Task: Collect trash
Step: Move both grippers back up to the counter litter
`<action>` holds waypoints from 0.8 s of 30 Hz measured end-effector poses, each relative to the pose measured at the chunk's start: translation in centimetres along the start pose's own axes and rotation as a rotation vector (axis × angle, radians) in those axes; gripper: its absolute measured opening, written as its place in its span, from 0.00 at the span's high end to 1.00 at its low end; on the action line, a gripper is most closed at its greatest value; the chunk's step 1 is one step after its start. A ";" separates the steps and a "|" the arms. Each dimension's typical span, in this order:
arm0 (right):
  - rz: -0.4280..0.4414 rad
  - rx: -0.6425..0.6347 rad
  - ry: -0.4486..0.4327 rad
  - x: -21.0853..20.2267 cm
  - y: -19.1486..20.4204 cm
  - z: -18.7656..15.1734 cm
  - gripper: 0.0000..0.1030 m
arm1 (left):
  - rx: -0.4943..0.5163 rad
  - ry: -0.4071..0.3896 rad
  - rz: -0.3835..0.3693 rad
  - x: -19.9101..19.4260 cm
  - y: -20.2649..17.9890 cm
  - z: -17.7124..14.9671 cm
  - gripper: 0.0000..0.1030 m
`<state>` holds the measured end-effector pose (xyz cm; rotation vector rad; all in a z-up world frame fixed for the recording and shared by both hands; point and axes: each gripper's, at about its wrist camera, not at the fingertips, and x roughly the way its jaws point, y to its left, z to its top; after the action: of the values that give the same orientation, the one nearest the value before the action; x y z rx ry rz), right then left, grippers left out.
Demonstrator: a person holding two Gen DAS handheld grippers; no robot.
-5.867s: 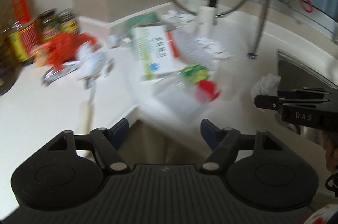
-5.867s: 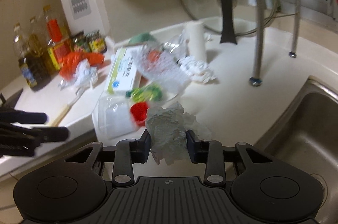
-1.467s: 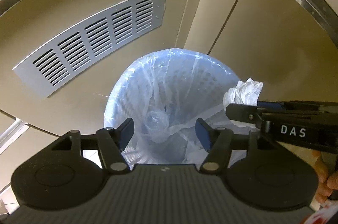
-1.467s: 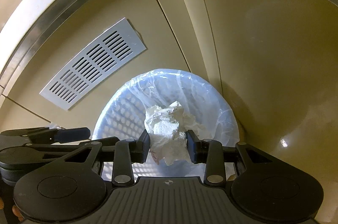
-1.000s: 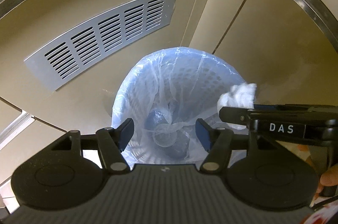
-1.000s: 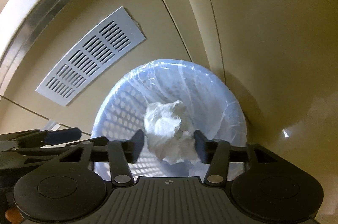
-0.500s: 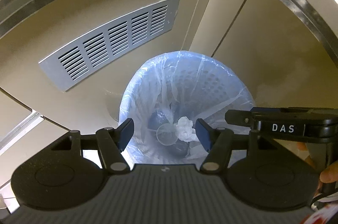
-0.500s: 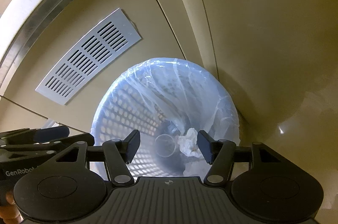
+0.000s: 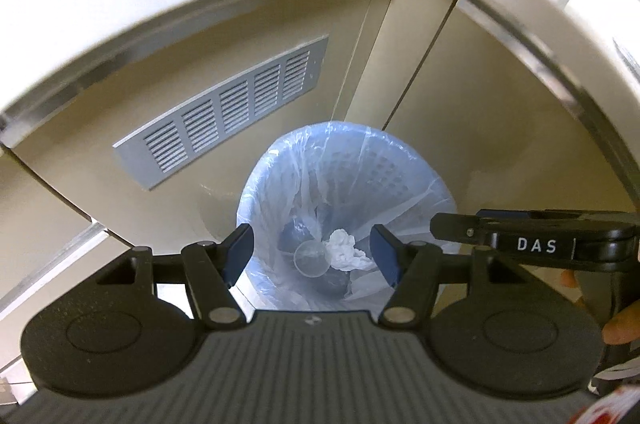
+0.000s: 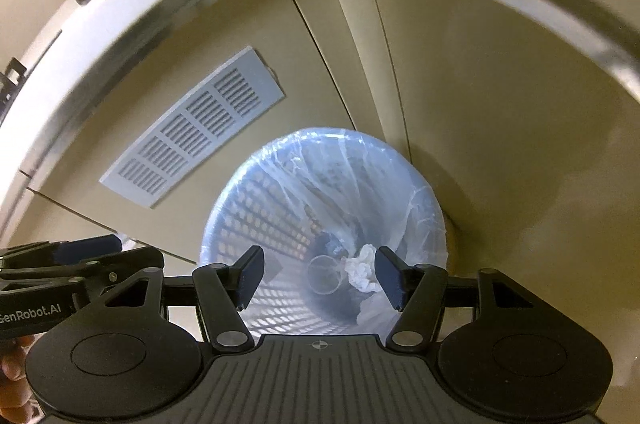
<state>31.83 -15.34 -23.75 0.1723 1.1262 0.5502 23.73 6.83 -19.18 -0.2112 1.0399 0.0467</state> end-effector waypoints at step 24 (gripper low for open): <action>-0.056 -0.087 -0.301 -13.7 2.4 4.4 0.40 | 0.042 -0.228 -0.007 -10.3 -1.8 4.7 0.40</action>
<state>30.71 -19.49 -9.82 0.1427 0.8112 0.5039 22.70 6.65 -7.78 -0.1669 0.8120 0.0413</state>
